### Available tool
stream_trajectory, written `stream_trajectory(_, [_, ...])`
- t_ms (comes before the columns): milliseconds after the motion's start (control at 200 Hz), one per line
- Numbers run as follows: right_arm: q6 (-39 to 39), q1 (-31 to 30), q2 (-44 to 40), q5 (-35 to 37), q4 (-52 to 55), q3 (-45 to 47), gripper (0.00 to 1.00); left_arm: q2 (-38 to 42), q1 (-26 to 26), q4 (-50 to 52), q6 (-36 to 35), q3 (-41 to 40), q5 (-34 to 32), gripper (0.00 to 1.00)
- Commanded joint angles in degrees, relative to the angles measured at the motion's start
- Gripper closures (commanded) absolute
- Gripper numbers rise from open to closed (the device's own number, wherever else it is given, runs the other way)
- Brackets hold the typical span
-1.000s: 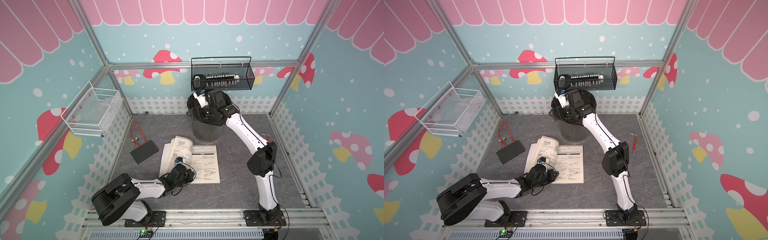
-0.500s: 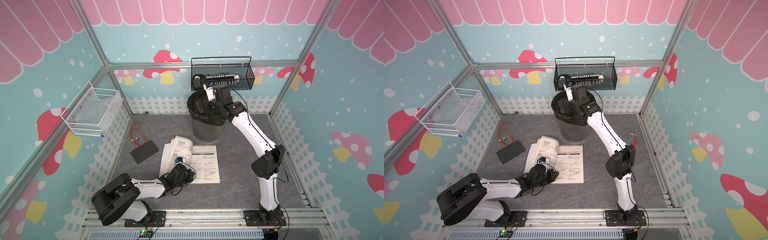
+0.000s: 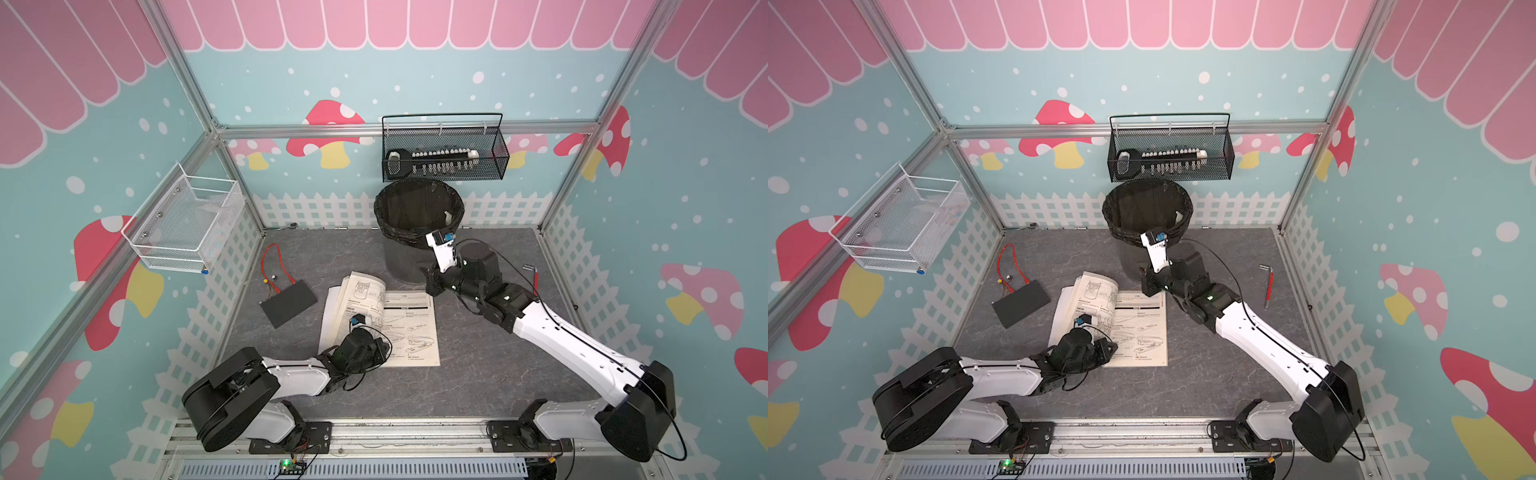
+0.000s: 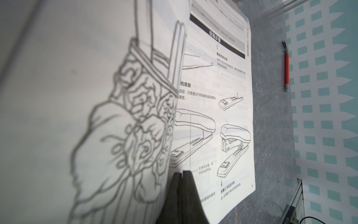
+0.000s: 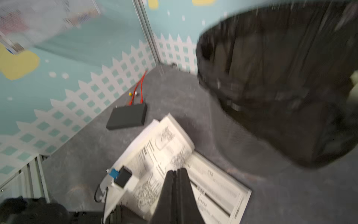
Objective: Peel off the used sticky note
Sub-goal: Place the note in the trash bin, then close the book at the center of the board.
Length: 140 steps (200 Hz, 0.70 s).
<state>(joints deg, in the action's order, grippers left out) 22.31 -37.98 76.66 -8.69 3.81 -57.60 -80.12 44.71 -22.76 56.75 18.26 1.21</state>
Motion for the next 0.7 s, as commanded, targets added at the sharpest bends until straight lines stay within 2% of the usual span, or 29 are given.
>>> stream_trajectory(0, [8.27,-0.97,3.35,-5.85,-10.04,9.12,1.00,0.78,-0.24,5.43,-1.47,-0.56,-2.96,1.00])
stream_trajectory(120, [11.81,-1.74,9.05,-9.93,-20.73,14.66,1.00,2.49,-0.24,6.23,-1.47,-0.86,-4.01,1.00])
stream_trajectory(240, [13.70,-1.84,16.36,-13.03,-27.48,15.25,1.00,4.93,-0.18,7.06,-1.55,-1.38,-5.05,1.00])
stream_trajectory(380, [15.41,-2.01,23.89,-15.69,-32.16,14.24,1.00,8.22,-0.24,8.31,-2.92,-1.52,-5.61,1.00])
stream_trajectory(525, [17.03,-2.23,28.54,-14.57,-32.79,14.49,1.00,13.36,-0.24,8.85,-6.25,-0.51,-6.06,1.00])
stream_trajectory(600, [17.67,-2.19,29.77,-13.24,-32.25,15.17,1.00,17.06,-0.39,12.58,-8.43,1.92,-8.93,1.00])
stream_trajectory(695, [18.45,-2.19,30.39,-11.53,-31.25,16.23,1.00,21.41,-2.23,21.37,-10.23,6.68,-18.19,1.00])
